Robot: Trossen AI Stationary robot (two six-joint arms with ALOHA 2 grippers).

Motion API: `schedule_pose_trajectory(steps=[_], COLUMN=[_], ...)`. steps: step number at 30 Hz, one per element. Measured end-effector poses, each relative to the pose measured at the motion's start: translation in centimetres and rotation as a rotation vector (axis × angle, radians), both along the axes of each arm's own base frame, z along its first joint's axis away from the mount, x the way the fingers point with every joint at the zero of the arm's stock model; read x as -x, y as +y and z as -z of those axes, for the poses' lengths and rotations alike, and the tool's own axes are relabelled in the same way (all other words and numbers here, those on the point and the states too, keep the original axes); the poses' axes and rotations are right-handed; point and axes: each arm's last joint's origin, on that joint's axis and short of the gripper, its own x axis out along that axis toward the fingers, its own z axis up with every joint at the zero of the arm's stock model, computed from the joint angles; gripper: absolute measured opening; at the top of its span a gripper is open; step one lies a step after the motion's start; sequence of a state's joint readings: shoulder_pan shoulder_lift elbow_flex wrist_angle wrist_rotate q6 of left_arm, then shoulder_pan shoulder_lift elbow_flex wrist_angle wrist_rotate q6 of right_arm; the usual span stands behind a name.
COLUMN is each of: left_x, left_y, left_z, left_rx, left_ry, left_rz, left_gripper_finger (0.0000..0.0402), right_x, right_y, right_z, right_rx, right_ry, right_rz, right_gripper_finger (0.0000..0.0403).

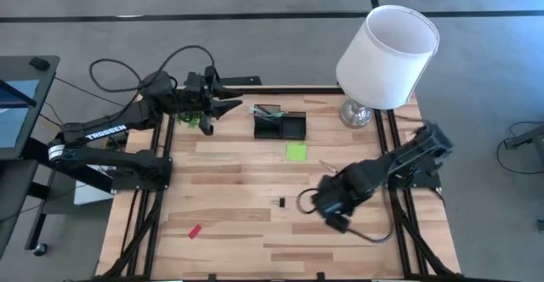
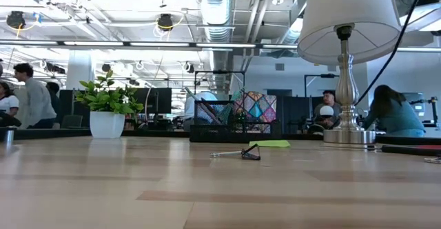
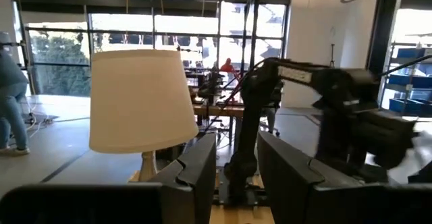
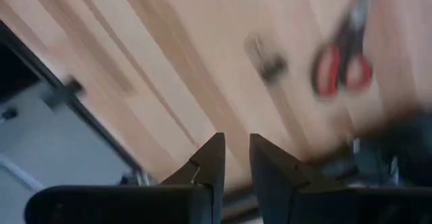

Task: Pick and place office supplies into organizer
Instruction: Put the black scissor into the black desk organizer

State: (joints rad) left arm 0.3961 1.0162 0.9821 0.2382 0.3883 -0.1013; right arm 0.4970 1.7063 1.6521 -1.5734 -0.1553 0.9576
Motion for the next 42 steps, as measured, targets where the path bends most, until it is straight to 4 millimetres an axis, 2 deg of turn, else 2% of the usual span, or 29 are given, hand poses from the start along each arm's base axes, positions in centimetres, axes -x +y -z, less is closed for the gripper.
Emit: schedule_pose_trajectory(steps=[3,7,9,12,15,21,23,29,31,36,42], left_x=[0.4,0.3,0.3,0.1,0.1,0.0,0.0,0.0,0.0,0.0,0.0], left_y=[-0.4,-0.7,-0.7,-0.7,-0.7,-0.5,-0.4,-0.3,-0.3,-0.3,-0.3], left_z=[-0.2,-0.2,-0.2,0.1,0.5,1.2,1.3,1.3,1.3,1.4,1.4], left_rx=[0.001,-0.003,-0.002,0.014,0.036,0.07,0.075,0.079,0.08,0.088,0.094], left_ry=[-0.003,-0.005,-0.003,0.02,0.06,0.129,0.136,0.136,0.136,0.148,0.147], left_rz=[0.003,0.015,0.013,0.014,0.014,-0.044,-0.074,-0.127,-0.127,-0.127,-0.126], left_gripper_finger=[0.0105,0.0105,0.0105,0.0105,0.0105,0.0105,0.0105,0.0105,0.0105,0.0105,0.0105], right_x=[3.3,7.3,8.5,9.0,8.7,7.2,6.5,5.0,4.7,3.6,2.4], right_y=[-1.3,-3.7,-4.5,-4.7,-4.5,-5.5,-5.9,-7.8,-8.6,-10.3,-10.9], right_z=[-0.1,-0.9,-0.6,0.8,2.6,6.4,7.6,12.5,13.6,14.6,15.0], right_rx=[-0.04,0.002,0.044,0.022,0.014,0.284,0.301,0.025,-0.008,-0.061,-0.088], right_ry=[0.038,-0.019,-0.052,-0.054,-0.017,0.102,0.147,0.322,0.366,0.321,0.189], right_rz=[0.052,0.177,0.252,0.221,0.119,0.004,-0.033,-0.114,-0.113,-0.117,-0.103], right_gripper_finger=[0.0069,0.0083,0.009,0.0105,0.0122,0.0145,0.0145,0.0134,0.0131,0.0126,0.0123])
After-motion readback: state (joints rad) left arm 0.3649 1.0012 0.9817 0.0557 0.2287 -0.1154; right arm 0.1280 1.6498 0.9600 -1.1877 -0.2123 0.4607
